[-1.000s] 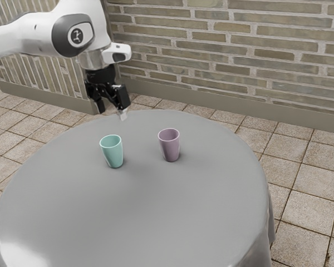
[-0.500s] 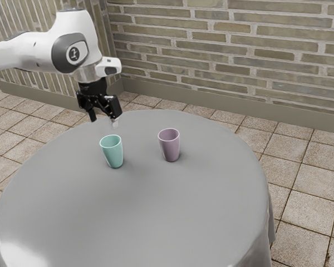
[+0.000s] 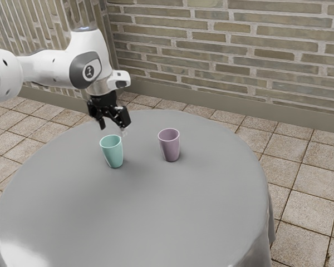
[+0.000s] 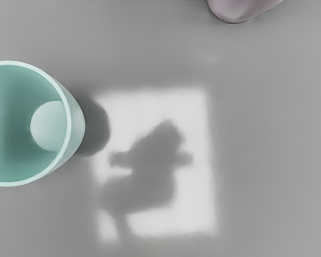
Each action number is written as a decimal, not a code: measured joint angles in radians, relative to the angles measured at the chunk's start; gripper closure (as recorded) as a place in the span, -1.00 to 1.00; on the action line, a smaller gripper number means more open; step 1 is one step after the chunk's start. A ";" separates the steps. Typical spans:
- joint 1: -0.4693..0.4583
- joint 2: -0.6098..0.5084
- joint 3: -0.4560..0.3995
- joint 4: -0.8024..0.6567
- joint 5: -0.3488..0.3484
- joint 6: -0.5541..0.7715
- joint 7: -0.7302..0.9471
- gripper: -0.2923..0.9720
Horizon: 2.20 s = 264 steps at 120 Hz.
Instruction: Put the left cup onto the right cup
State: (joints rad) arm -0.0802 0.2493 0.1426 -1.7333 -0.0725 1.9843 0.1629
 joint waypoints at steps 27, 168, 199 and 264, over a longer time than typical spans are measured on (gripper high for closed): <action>0.021 0.054 0.000 0.002 -0.004 0.047 0.002 -0.54; 0.056 0.260 0.015 0.140 0.002 0.105 0.023 -0.54; 0.056 0.289 0.015 0.160 0.003 0.117 0.024 -0.54; 0.056 0.318 0.015 0.159 -0.005 0.130 0.024 -0.32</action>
State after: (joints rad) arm -0.0246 0.5668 0.1580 -1.5740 -0.0779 2.1143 0.1873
